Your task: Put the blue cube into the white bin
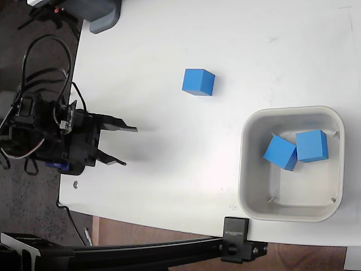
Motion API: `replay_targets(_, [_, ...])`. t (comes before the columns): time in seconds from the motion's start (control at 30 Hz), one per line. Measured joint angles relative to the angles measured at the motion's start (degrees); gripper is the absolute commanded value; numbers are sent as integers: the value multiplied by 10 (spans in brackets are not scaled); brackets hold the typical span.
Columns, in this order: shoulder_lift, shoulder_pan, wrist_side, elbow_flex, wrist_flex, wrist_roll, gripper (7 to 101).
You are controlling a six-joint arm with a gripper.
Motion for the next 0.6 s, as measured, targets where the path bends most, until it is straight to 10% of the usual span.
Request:
replay_targets(0.4, [-116, 33, -62, -134, 10, -53, 1003])
replay_targets(0.6, [-350, -61, -18, -290, -62, 16, 1003])
